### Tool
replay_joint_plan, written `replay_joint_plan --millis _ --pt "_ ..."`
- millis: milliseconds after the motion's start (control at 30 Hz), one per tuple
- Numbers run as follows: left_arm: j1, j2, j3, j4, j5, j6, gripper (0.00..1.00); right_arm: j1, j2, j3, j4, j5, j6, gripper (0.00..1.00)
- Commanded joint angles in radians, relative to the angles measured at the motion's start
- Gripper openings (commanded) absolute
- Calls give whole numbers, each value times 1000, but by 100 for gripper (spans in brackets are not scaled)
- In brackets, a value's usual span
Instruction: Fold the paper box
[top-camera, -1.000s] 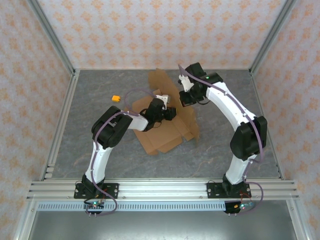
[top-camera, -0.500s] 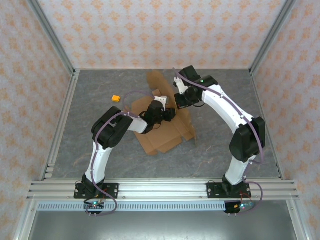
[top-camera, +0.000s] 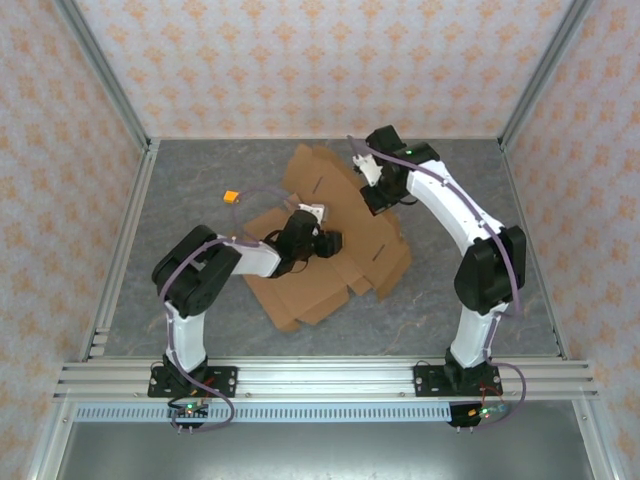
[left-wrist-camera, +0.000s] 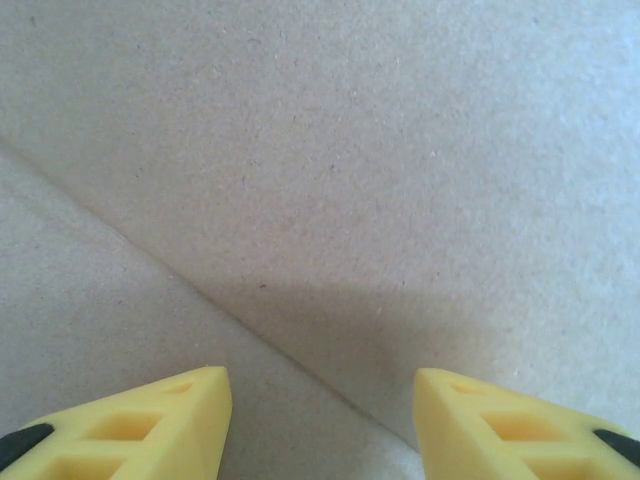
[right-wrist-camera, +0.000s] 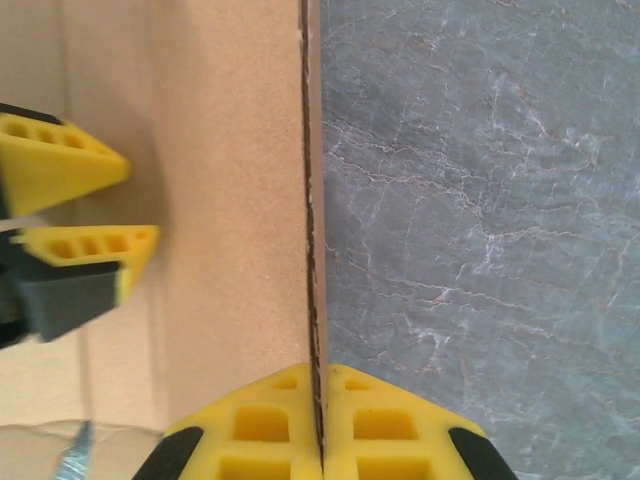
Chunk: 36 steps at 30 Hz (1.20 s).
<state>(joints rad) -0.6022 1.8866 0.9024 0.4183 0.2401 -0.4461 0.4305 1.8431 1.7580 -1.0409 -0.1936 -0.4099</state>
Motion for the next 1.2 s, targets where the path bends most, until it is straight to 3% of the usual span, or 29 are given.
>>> replay_joint_plan --millis 0,500,733,867,933,1167 --pt "34 -97 -65 -209 -87 24 53 -6 -1 27 -10 88 -153 0" --pt "83 -437 -217 -417 -188 10 52 -61 0 30 174 81 -595 0" --pt "244 -526 -206 -328 -154 75 64 -63 -78 -82 353 40 -786 0" --pt "322 -505 -135 -321 -198 142 70 -63 -127 -171 480 22 -846 0" --pt "358 -482 -97 -313 -182 188 75 -61 -150 -212 537 9 -869 0" --pt "466 -354 29 -244 53 341 77 -61 -173 -218 535 -15 -909 0"
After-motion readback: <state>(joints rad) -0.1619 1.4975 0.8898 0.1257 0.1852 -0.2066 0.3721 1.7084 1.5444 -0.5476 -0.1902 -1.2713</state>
